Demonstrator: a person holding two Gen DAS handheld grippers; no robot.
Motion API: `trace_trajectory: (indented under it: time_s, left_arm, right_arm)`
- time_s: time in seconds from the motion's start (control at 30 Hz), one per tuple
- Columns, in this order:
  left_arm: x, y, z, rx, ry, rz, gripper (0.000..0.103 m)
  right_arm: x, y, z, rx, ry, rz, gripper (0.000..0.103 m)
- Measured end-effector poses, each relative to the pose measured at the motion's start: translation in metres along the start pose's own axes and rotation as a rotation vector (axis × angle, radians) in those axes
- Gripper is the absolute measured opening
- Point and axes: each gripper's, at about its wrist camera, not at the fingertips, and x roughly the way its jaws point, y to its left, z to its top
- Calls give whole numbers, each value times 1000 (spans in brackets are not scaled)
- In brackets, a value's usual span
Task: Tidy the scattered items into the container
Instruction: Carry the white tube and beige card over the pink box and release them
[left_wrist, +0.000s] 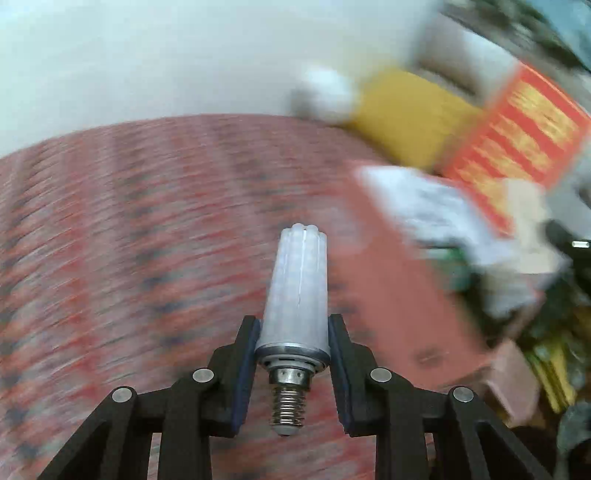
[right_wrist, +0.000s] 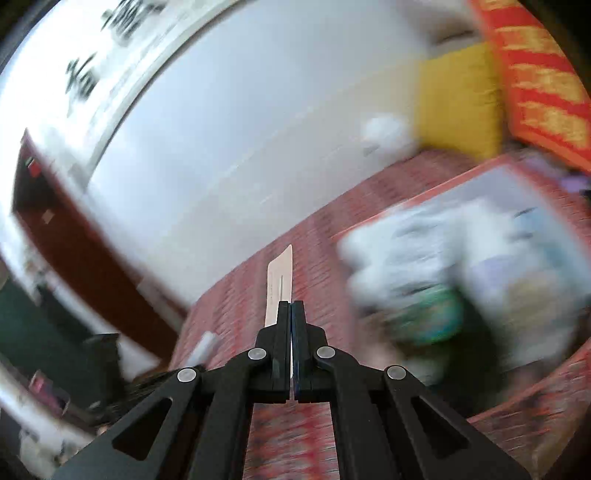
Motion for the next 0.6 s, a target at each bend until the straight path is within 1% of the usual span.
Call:
trace_trajectory:
  time_s: [0.03, 0.07, 0.1, 0.13, 0.17, 0.2, 0.23, 0.3, 0.37, 0.43, 0.47, 0.53, 0.6]
  left_arm:
    - [18, -33, 12, 36, 14, -29, 31]
    - [35, -59, 20, 64, 38, -54, 31]
    - [55, -82, 26, 89, 71, -72, 33]
    - [70, -98, 30, 102, 102, -61, 40]
    - [84, -114, 33, 112, 132, -43, 59]
    - [92, -122, 34, 110, 154, -26, 67]
    - [97, -129, 33, 101, 166, -16, 76]
    - [98, -135, 35, 81, 142, -20, 79]
    - [94, -135, 38, 68, 106, -19, 82]
    - [80, -136, 39, 42, 55, -33, 85]
    - [72, -136, 39, 29, 29, -41, 87]
    - [62, -136, 42, 23, -25, -31, 91]
    - [52, -134, 42, 23, -77, -13, 93]
  right_arm:
    - [-6, -13, 1, 7, -27, -42, 1]
    - [-12, -26, 2, 15, -54, -85, 3]
    - [-18, -39, 4, 22, -81, -127, 18]
    - [-24, -52, 5, 29, -108, -170, 57]
    - [-30, -65, 6, 36, -135, -212, 76]
    - [-36, -78, 7, 44, -162, -254, 85]
    - [-42, -91, 9, 51, -189, -297, 85]
    - [-54, -117, 11, 64, -244, -379, 85]
    - [-84, -106, 5, 16, -362, -365, 86]
    - [-99, -93, -5, -30, -422, -359, 91]
    - [-107, -86, -10, -54, -452, -356, 92]
    - [-116, -72, -13, -105, -463, -351, 93]
    - [-119, -66, -14, -149, -472, -358, 93]
